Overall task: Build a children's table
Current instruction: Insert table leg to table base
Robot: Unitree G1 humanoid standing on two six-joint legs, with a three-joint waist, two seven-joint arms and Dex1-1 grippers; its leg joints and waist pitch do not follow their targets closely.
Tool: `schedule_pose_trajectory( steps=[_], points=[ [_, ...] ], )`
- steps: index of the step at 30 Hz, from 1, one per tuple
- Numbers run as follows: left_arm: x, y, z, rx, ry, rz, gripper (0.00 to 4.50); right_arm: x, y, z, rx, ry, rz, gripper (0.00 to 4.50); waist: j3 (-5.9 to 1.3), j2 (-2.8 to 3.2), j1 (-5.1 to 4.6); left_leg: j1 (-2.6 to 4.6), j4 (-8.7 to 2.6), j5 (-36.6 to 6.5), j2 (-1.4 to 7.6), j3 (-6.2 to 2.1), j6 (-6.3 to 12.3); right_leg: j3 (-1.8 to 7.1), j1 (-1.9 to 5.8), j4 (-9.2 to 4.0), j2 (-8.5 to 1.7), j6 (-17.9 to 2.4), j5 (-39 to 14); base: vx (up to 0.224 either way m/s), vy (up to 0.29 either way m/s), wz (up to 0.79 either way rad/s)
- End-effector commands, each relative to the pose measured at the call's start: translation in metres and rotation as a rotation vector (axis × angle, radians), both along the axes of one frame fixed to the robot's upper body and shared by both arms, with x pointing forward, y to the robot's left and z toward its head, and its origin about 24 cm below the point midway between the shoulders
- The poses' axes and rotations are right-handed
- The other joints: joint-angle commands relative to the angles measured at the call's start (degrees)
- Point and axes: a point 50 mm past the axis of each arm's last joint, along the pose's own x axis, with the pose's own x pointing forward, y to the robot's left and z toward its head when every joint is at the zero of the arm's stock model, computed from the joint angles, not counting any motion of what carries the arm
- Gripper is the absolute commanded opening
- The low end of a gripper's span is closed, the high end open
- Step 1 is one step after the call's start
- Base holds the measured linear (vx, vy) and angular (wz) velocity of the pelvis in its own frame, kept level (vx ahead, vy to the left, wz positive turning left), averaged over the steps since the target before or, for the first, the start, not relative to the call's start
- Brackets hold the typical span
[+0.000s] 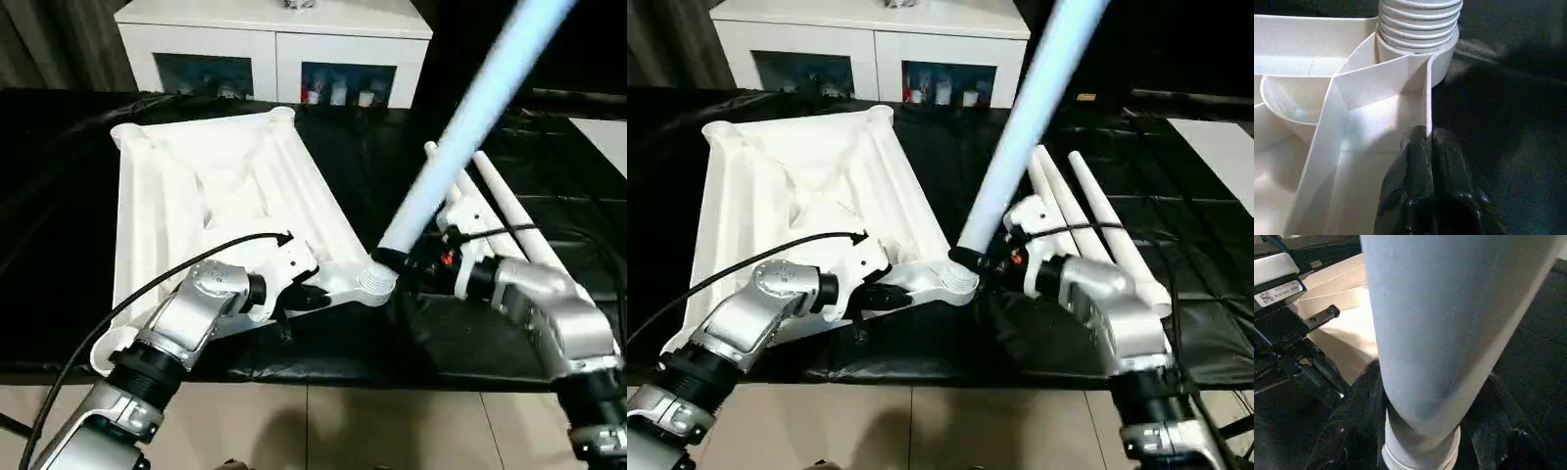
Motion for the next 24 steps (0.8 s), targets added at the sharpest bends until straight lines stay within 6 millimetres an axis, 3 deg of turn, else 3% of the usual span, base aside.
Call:
schedule_pose_trajectory(
  steps=[1, 12, 18, 24],
  points=[
    [0.002, -0.011, 0.024, -0.066, -0.090, -0.060, 0.00, -0.010, -0.004, -0.036, -0.092, 0.209, 0.012, 1.83, -3.46, -0.63, 0.31, 0.24, -4.30, -8.2, 3.51, -1.35, 3.29, 3.04, 2.60, -4.33, -4.58, -12.8, -11.2, 0.000, 0.000, 0.00],
    [-0.004, -0.012, 0.025, -0.053, -0.072, -0.116, 0.00, -0.012, 0.002, -0.032, -0.101, 0.309, 0.133, 1.83, -3.54, -0.44, 0.48, 0.58, -4.16, -8.3, 3.62, -1.25, 3.20, 3.10, 2.68, -4.14, -4.54, -14.1, -9.7, 0.000, 0.000, 0.00],
    [-0.006, -0.012, 0.025, -0.045, -0.069, -0.130, 0.00, -0.014, 0.004, -0.016, -0.046, 0.306, 0.218, 1.83, -3.77, -0.24, 1.20, 0.79, -4.04, -6.1, 3.79, -1.16, 3.76, 3.08, 2.76, -3.55, -4.47, -15.4, -4.7, 0.000, 0.000, 0.00],
    [-0.006, -0.013, 0.025, -0.037, -0.071, -0.138, 0.00, -0.016, -0.002, -0.021, -0.160, 0.314, 0.238, 1.83, -3.69, -0.19, 2.10, 1.02, -4.04, -7.2, 3.80, -1.01, 2.82, 3.17, 2.65, -3.72, -4.57, -15.0, -6.4, 0.000, 0.000, 0.00]
  ],
)
